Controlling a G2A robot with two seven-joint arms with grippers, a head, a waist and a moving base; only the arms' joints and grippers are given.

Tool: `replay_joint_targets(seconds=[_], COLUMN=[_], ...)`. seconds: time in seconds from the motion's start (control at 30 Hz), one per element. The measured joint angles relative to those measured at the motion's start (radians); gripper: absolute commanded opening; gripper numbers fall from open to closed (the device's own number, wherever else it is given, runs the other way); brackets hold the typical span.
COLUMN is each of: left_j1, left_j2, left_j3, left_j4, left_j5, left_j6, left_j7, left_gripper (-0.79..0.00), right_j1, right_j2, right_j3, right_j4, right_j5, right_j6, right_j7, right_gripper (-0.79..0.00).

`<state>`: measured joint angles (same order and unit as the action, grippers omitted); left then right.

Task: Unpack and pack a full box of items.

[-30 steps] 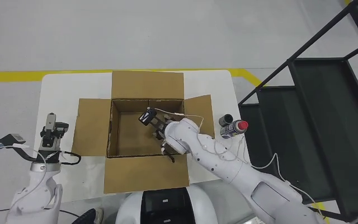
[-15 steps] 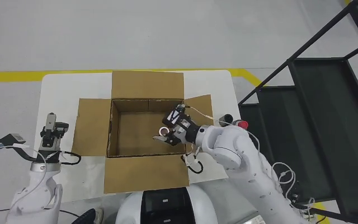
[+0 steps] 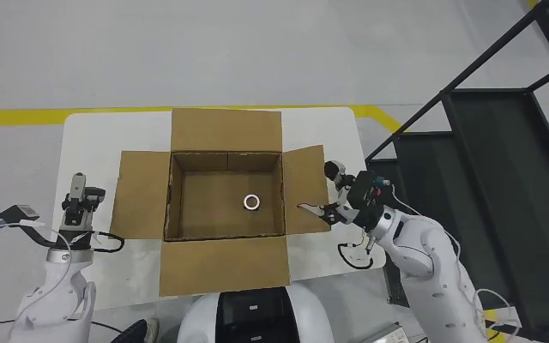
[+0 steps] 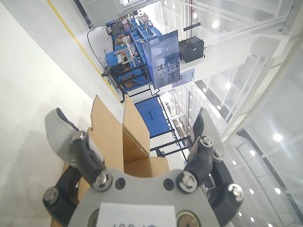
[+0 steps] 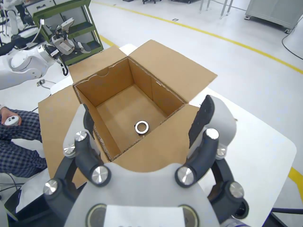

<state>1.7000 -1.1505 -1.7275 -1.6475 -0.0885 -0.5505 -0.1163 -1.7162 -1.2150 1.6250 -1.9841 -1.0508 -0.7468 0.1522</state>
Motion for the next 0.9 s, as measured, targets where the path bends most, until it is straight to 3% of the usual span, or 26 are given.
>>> replay_joint_targets(seconds=[0.2,0.77,0.9], left_j1=[0.000,0.000,0.000], left_j2=[0.000,0.000,0.000], left_j3=[0.000,0.000,0.000], left_j4=[0.000,0.000,0.000], left_j5=[0.000,0.000,0.000], left_j6=[0.000,0.000,0.000], left_j7=[0.000,0.000,0.000], left_gripper=[0.000,0.000,0.000], right_j1=[-0.048,-0.047,-0.048], right_j2=[0.002,0.002,0.006], right_j3=[0.054,0.053,0.102], right_j4=[0.053,0.053,0.086], right_j5=[-0.055,-0.053,-0.061], right_j6=[0.020,0.020,0.058], right_j7=[-0.148,-0.143,-0.170], right_gripper=[0.000,0.000,0.000])
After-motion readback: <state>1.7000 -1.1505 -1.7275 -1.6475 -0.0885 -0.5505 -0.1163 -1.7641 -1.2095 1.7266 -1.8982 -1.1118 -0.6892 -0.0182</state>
